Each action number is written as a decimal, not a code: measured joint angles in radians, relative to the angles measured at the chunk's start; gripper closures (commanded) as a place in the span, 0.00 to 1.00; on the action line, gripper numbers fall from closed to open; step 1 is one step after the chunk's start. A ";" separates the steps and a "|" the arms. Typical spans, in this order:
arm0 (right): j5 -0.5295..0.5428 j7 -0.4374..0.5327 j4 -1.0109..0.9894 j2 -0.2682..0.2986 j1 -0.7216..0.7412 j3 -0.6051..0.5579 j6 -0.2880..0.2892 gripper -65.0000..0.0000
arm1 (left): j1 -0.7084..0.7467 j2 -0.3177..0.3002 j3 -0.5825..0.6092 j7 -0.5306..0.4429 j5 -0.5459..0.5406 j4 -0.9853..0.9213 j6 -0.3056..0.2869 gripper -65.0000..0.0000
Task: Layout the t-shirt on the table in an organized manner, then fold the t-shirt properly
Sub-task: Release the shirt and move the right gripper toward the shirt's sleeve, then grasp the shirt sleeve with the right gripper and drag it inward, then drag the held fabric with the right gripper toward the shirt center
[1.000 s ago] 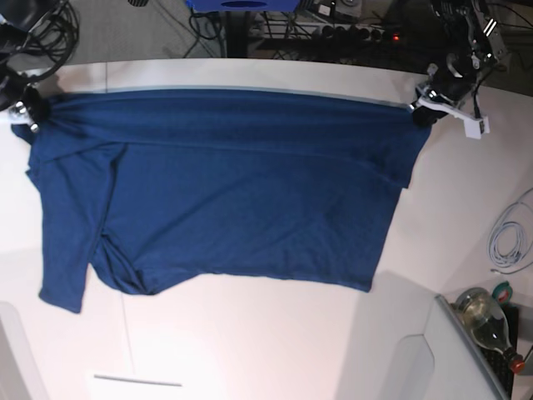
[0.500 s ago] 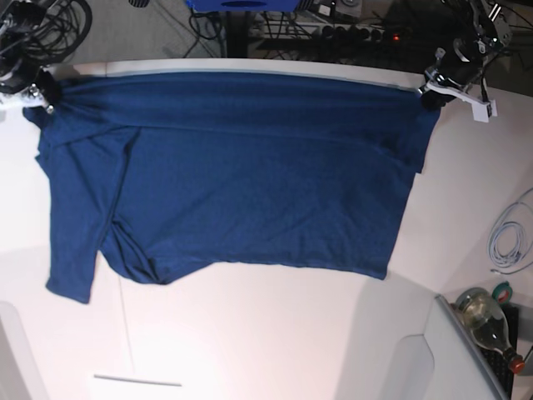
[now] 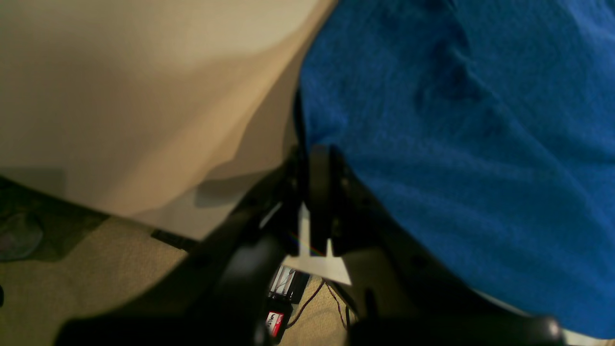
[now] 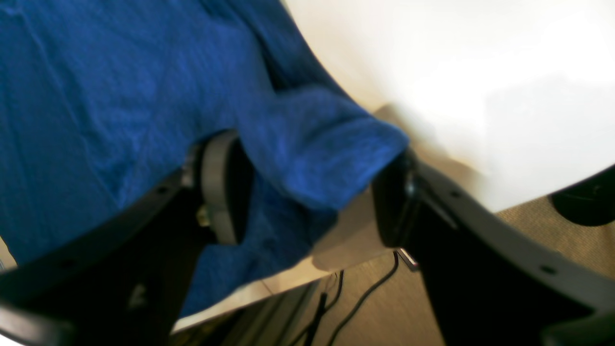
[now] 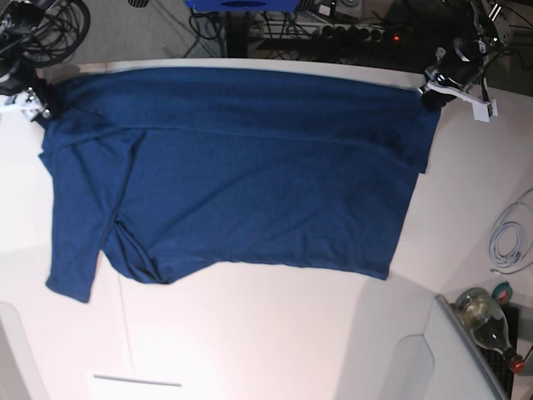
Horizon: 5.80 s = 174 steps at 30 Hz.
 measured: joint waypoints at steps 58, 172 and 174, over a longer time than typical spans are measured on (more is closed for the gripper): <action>-0.010 0.818 -1.026 0.381 0.652 -0.926 -0.011 1.00 | -0.041 -0.025 -0.364 0.008 0.005 0.033 -0.003 1.00; -0.016 0.267 0.286 0.115 0.032 -1.242 -0.220 1.00 | 0.005 -0.046 -0.364 0.004 0.008 0.033 -0.004 1.00; -0.014 0.260 0.329 0.113 0.019 -1.320 -0.254 1.00 | 0.005 -0.047 -0.364 0.004 0.008 0.034 -0.003 1.00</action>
